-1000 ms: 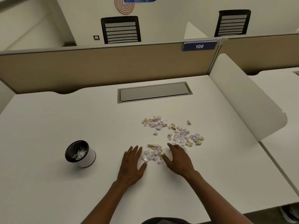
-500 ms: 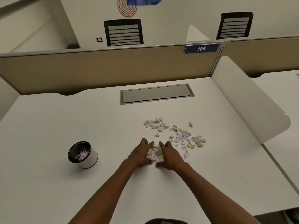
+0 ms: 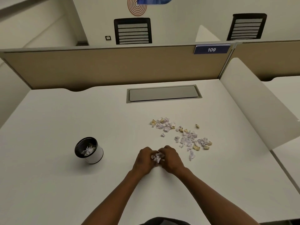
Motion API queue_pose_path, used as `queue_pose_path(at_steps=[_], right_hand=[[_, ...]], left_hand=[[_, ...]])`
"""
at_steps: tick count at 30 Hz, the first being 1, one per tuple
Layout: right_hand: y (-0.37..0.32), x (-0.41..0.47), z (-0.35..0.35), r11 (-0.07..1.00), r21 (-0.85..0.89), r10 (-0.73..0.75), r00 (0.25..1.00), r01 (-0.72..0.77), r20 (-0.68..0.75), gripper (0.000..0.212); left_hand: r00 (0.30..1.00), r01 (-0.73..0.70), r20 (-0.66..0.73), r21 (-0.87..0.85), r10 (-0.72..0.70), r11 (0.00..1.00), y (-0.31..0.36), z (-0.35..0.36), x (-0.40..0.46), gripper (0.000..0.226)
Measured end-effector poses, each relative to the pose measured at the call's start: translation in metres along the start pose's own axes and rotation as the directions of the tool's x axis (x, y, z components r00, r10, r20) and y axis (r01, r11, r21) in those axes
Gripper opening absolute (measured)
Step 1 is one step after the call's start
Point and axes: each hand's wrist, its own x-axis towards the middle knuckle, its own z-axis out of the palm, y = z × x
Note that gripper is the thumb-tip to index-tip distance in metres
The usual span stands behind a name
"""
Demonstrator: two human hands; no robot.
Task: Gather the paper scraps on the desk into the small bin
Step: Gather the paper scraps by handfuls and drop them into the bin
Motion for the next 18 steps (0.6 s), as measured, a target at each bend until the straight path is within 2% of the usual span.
queue_pose_path(at_steps=[5, 10, 14, 18], right_hand=[[-0.001, 0.003, -0.002, 0.988, 0.151, 0.039, 0.999, -0.038, -0.001, 0.028], [-0.013, 0.012, -0.007, 0.895, 0.425, 0.094, 0.989, -0.135, 0.115, 0.036], [-0.035, 0.026, -0.02, 0.828, 0.551, 0.02, 0.988, -0.102, 0.153, 0.03], [-0.066, 0.041, -0.035, 0.743, 0.669, -0.118, 0.98, -0.022, 0.162, 0.027]], left_hand=[[0.995, 0.091, -0.029, -0.19, -0.098, 0.978, -0.001, -0.011, -0.012, 0.029], [0.986, 0.137, -0.056, -0.291, -0.16, 0.947, -0.008, -0.035, -0.018, 0.038], [0.975, 0.145, -0.108, -0.358, -0.195, 0.922, -0.005, -0.061, -0.02, 0.043], [0.952, 0.089, -0.225, -0.442, -0.206, 0.893, -0.004, -0.091, -0.026, 0.039]])
